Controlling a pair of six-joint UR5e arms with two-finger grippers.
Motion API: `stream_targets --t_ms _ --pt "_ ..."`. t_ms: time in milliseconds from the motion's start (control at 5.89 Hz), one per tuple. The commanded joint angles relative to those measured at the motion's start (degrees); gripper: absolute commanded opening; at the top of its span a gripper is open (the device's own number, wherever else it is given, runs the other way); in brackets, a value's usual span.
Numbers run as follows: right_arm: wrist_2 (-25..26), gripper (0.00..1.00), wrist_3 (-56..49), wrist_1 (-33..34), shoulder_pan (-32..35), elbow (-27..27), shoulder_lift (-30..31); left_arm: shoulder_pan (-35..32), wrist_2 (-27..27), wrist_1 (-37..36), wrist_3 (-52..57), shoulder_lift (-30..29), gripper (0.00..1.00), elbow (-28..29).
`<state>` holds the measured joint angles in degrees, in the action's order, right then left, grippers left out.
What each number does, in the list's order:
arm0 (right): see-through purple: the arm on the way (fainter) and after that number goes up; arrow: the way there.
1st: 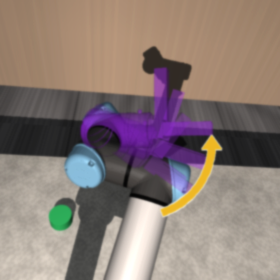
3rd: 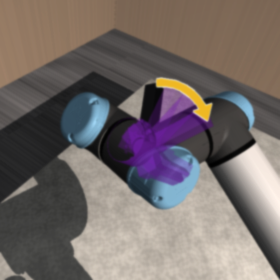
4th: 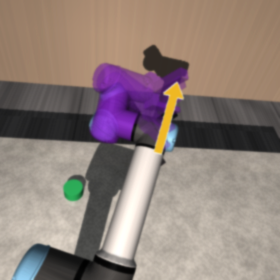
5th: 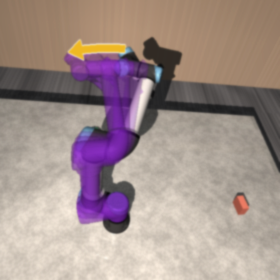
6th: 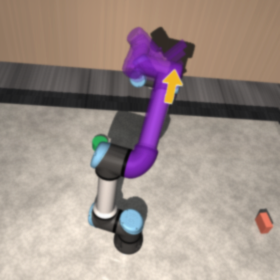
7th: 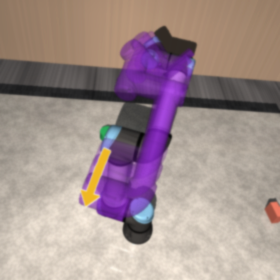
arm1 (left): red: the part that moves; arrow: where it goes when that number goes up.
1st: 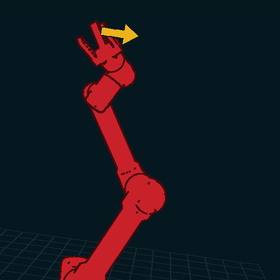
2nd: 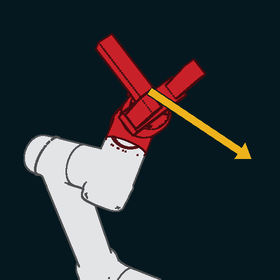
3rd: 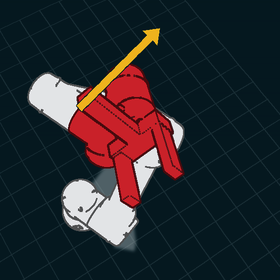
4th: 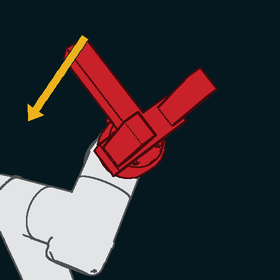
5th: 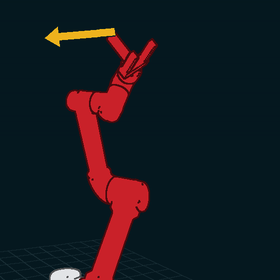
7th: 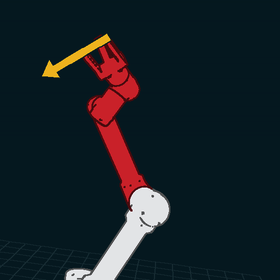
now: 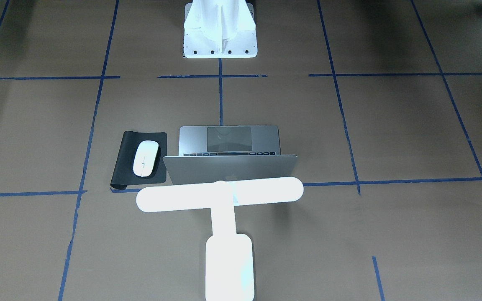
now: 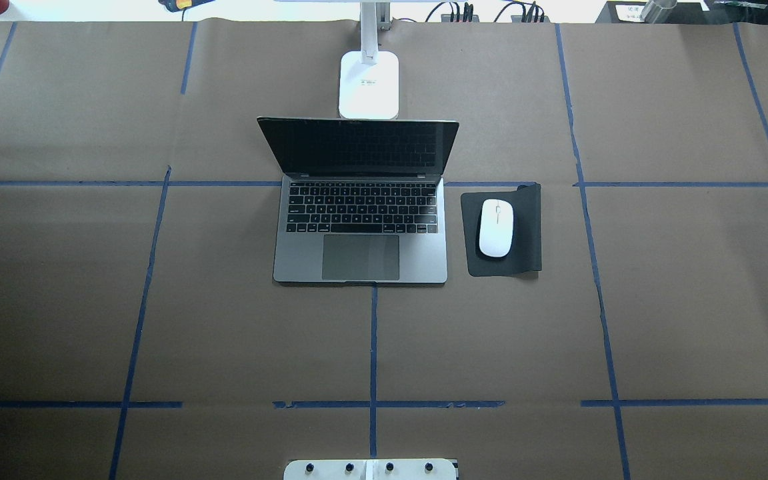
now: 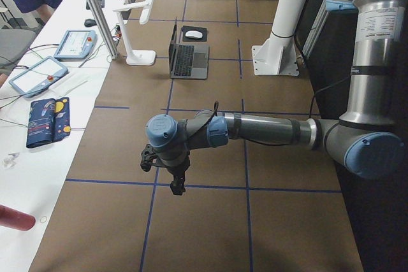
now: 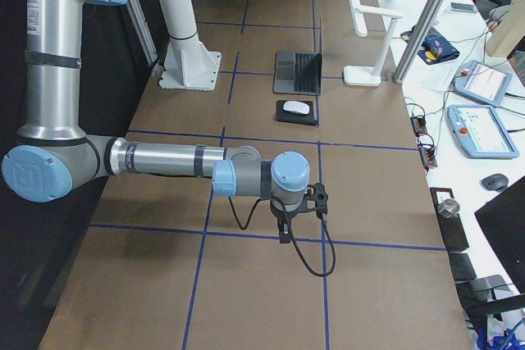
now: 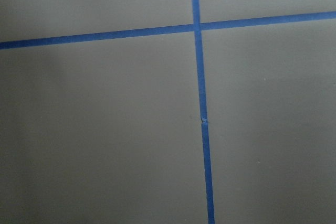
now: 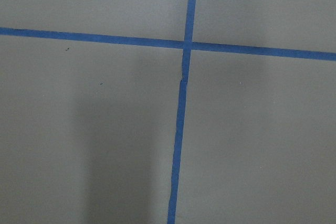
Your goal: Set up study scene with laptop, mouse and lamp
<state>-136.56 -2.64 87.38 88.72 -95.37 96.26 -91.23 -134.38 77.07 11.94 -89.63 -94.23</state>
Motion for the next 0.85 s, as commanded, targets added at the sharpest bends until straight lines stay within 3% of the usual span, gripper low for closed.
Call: stream_targets --t_ms 0,680 --pt "0.0 1.0 0.1 -0.1 0.1 0.0 0.1 0.0 -0.2 0.5 0.1 0.3 1.0 0.2" --pt "-0.1 1.0 0.3 -0.1 1.4 -0.2 -0.1 0.0 -0.2 2.6 0.0 0.4 1.0 0.9"
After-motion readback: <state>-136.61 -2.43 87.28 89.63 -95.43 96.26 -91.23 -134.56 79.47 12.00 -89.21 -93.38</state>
